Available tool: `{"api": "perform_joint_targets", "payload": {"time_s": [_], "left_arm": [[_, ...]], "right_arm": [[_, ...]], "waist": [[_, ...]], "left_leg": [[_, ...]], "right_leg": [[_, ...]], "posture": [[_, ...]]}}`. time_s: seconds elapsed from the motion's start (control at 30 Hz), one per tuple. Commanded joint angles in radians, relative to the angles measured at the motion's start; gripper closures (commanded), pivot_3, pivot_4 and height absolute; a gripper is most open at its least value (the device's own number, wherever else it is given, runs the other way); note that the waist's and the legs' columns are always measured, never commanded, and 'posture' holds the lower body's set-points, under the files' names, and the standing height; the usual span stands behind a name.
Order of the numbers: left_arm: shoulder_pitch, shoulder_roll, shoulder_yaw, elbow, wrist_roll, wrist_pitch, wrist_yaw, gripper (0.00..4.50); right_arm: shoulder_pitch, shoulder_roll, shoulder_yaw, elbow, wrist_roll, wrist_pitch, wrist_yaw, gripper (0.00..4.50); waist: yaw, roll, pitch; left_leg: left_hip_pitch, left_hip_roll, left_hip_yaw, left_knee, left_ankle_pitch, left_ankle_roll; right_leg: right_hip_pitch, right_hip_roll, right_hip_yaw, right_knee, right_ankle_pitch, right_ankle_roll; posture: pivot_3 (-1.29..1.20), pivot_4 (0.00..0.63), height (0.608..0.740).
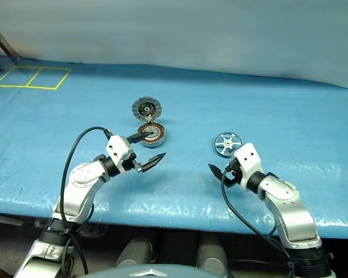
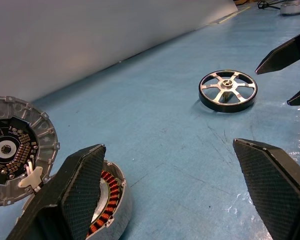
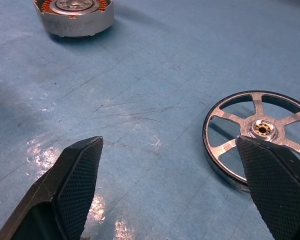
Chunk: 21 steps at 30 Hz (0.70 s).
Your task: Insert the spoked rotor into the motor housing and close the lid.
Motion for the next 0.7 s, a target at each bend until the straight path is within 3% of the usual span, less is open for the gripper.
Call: {"api": "perform_joint_targets", "payload": {"time_s": [0.03, 0.7], "left_arm": [[-0.008, -0.003, 0.022, -0.001, -0.006, -0.024, 0.008, 0.00], [-0.004, -0.008, 0.016, -0.003, -0.005, -0.032, 0.022, 0.00]], "right_arm": [[-0.011, -0.008, -0.010, -0.036, 0.006, -0.004, -0.002, 0.02], [-0.019, -0.007, -0.005, -0.027, 0.000, -0.007, -0.002, 0.02]], "waist": [[0.000, 0.000, 0.000], [0.001, 0.000, 0.000]], "left_leg": [[0.000, 0.000, 0.000, 0.000, 0.000, 0.000], [0.000, 0.000, 0.000, 0.000, 0.000, 0.000]], "right_leg": [[0.000, 0.000, 0.000, 0.000, 0.000, 0.000], [0.000, 0.000, 0.000, 0.000, 0.000, 0.000]], "posture": [[0.00, 0.150, 0.740], [0.00, 0.150, 0.740]]}}
